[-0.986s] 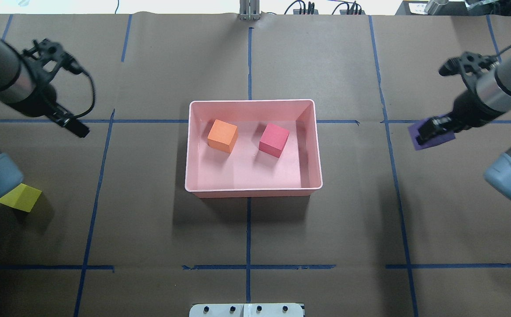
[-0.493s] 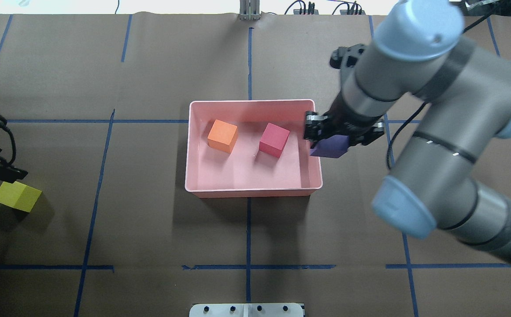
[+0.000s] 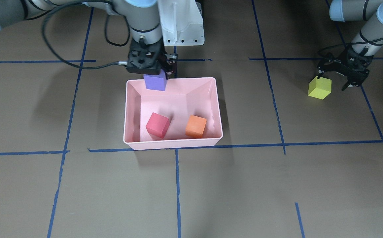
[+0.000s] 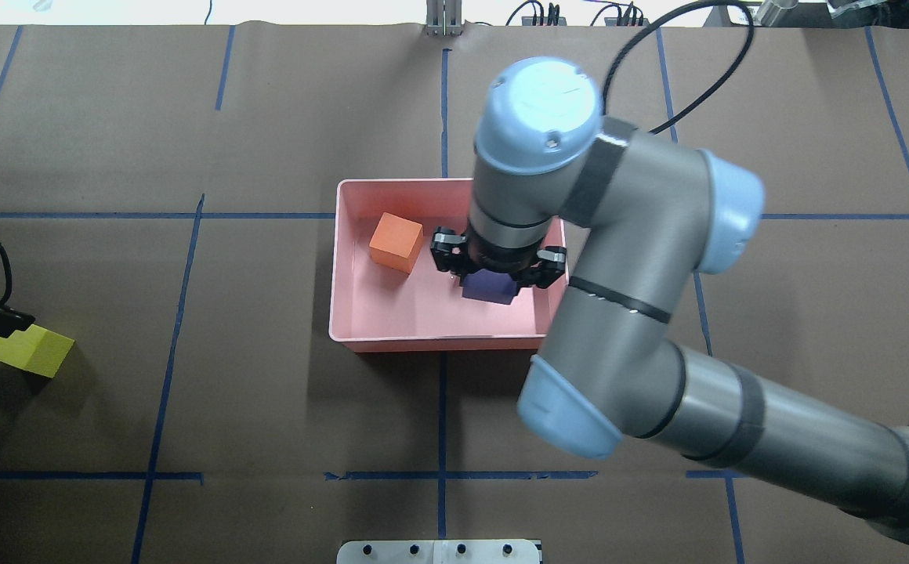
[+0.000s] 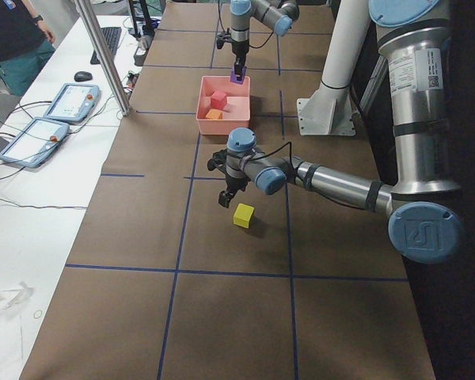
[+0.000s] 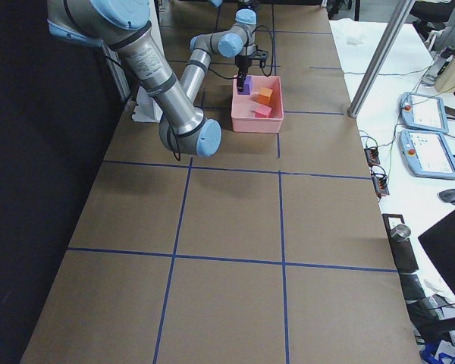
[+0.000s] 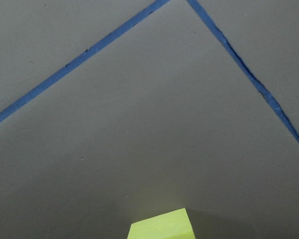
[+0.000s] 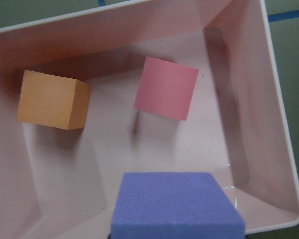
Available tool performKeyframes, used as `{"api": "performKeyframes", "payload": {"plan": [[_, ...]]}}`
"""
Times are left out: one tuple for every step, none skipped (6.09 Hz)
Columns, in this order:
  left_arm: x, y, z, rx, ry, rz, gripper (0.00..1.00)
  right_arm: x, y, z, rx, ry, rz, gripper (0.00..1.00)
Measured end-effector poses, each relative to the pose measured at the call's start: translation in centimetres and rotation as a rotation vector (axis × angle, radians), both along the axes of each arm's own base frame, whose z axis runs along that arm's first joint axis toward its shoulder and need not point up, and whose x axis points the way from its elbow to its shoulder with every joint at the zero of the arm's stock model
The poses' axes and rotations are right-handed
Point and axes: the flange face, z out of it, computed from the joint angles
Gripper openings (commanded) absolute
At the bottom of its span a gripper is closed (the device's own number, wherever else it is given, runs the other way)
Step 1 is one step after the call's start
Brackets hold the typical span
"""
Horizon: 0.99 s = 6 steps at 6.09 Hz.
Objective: Place blocks into pink bin with both arms
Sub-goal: 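Release the purple cube into the bin while the left gripper grasps the yellow cube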
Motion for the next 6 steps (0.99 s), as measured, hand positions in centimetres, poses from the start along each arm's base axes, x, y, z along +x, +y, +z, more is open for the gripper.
{"api": "performKeyframes", "payload": {"plan": [[-0.3,0.5,0.7,-0.017,0.005,-0.02,1.0,-0.3,-0.3,-0.2,0.022,0.007,-0.011,1.0],[-0.6,0.9,2.2,-0.036,0.024,-0.059,1.0,1.0,-1.2,0.4,0.057,0.008,-0.042,1.0],[-0.7,1.0,3.9,-0.057,0.052,-0.106,1.0,3.3,-2.0,1.7,0.086,0.002,-0.073,1.0],[-0.5,1.0,5.2,-0.087,0.074,-0.146,1.0,5.5,-2.1,3.1,0.102,-0.005,-0.093,1.0],[-0.3,1.0,5.7,-0.113,0.085,-0.173,1.0,6.5,-2.0,3.9,0.108,-0.007,-0.101,1.0],[-0.1,1.0,5.8,-0.136,0.092,-0.19,1.0,6.9,-1.9,4.4,0.109,-0.005,-0.104,1.0]]}}
